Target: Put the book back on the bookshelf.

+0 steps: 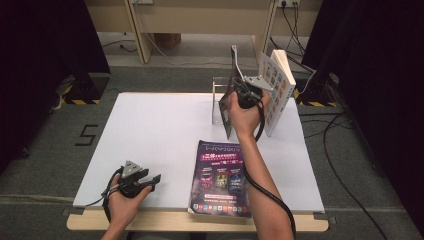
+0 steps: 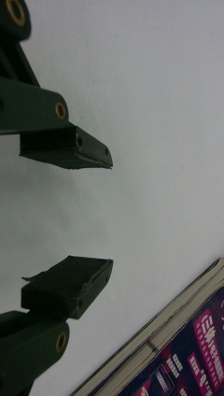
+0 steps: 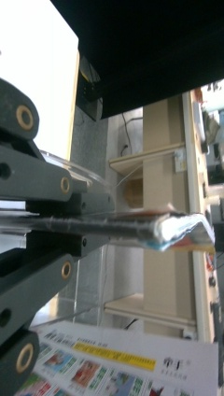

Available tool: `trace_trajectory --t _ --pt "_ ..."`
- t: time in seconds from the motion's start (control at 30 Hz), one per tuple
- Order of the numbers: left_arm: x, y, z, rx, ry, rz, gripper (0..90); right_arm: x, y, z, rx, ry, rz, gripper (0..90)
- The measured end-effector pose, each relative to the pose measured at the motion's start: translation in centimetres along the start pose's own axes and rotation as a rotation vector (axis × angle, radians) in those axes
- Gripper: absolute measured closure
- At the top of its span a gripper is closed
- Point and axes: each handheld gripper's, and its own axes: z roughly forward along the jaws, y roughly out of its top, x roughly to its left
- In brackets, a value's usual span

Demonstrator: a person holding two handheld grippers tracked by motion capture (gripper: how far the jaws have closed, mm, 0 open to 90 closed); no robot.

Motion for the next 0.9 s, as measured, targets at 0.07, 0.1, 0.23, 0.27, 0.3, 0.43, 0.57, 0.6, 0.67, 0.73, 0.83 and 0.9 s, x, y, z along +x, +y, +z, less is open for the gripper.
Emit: trace_trajectory --t 0.07,0.1,0.23,0.27,0.3,0.43,0.57,0.6,0.67,0.73,0.83,0.9 --pt "-0.1 0.0 0.0 0.002 -0.001 0.004 43.5 -0.1 0.4 0.1 0.029 -0.009 0.013 86.3" --pt "-0.1 0.0 0.1 -0.001 -0.002 0.004 43.5 -0.1 0.5 0.2 0.038 -0.018 0.009 86.5" --pt "-0.1 0.0 0.0 0.002 -0.001 0.004 43.5 -0.3 0.8 0.2 0.049 -0.016 0.018 86.8" --pt "-0.1 0.0 0.0 0.003 0.000 0.004 43.5 -0.2 0.8 0.2 0.042 -0.010 0.023 86.9" --pt "0.0 0.0 0.1 0.004 0.000 0.004 43.5 -0.2 0.7 0.2 0.027 -0.017 0.011 86.9" --pt "-0.1 0.0 0.2 0.003 -0.002 0.005 43.5 1.1 0.4 0.3 -0.011 -0.031 -0.027 86.9" --pt "0.0 0.0 0.0 0.000 -0.001 0.003 43.5 2.7 0.3 0.6 -0.032 -0.022 -0.033 86.9" --pt "0.0 0.0 0.0 -0.003 0.001 0.000 43.5 3.0 0.3 0.6 -0.033 -0.018 -0.026 86.8" --pt "0.1 0.0 -0.1 -0.005 0.001 0.000 43.5 3.6 0.3 0.7 -0.039 -0.004 -0.024 86.8" --pt "0.1 0.0 -0.1 -0.005 -0.002 0.001 43.6 4.1 0.3 0.9 -0.045 0.001 -0.030 86.7" --pt "0.1 0.0 -0.1 -0.004 -0.002 0.003 43.6 4.8 0.1 1.0 -0.054 0.026 -0.035 86.6" --pt "0.1 0.0 -0.1 -0.004 0.003 0.002 43.6 5.2 -0.1 1.0 -0.058 0.044 -0.034 86.5"
